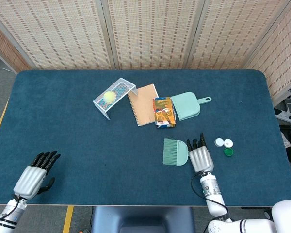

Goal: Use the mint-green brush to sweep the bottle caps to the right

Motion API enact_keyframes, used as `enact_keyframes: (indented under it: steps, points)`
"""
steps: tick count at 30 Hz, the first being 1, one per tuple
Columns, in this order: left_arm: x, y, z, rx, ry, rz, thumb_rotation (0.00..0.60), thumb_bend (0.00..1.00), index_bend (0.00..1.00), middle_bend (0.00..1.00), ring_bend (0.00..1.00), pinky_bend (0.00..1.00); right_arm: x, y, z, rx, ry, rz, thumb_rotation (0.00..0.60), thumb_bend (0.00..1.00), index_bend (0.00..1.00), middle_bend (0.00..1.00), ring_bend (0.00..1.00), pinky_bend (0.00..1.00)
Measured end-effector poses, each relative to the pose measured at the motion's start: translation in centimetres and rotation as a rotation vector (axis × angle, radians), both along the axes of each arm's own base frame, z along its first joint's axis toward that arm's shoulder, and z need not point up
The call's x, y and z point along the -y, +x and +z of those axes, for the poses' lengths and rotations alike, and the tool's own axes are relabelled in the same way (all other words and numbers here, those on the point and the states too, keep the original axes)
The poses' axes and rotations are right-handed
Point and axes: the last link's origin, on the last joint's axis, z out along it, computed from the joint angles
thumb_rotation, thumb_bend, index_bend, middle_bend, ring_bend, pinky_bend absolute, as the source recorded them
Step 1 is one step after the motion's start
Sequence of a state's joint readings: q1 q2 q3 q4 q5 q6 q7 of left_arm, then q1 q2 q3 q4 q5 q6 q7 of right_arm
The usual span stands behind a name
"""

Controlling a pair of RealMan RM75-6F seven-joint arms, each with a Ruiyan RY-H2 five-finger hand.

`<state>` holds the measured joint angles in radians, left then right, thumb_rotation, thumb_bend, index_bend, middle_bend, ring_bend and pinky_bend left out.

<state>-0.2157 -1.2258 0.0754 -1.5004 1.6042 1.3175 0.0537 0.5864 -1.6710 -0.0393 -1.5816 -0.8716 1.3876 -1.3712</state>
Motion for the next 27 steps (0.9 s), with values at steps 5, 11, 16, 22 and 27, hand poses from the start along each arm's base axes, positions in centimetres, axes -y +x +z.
enact_keyframes:
  steps: [5,11,16,22,27]
  points:
    - [0.2,0.2,0.3,0.008,0.012,-0.009,0.6,0.46,0.0,0.0,0.0,0.07,-0.9,-1.0,1.7,0.091,-0.018,-0.018,0.6,0.3,0.0,0.0,0.02,0.0]
    - [0.4,0.0,1.3,0.025,0.043,0.003,0.6,0.46,0.0,0.0,0.0,0.07,-4.3,-3.7,6.6,0.319,-0.143,0.0,0.6,0.28,0.0,0.0,0.0,0.0]
    - [0.7,0.1,1.5,0.033,0.052,-0.006,0.6,0.46,0.0,0.0,0.0,0.07,-9.4,-7.3,11.9,0.511,-0.243,0.003,0.6,0.28,0.0,0.0,0.0,0.0]
    - [1.4,0.9,1.9,0.05,0.064,-0.036,0.6,0.46,0.0,0.0,0.0,0.07,-12.8,-9.2,16.8,0.615,-0.274,-0.002,0.6,0.27,0.0,0.0,0.0,0.0]
    - [2.5,1.1,2.3,0.056,0.064,-0.059,0.6,0.46,0.0,0.0,0.0,0.07,-14.4,-9.3,18.6,0.651,-0.245,-0.002,0.6,0.27,0.0,0.0,0.0,0.0]
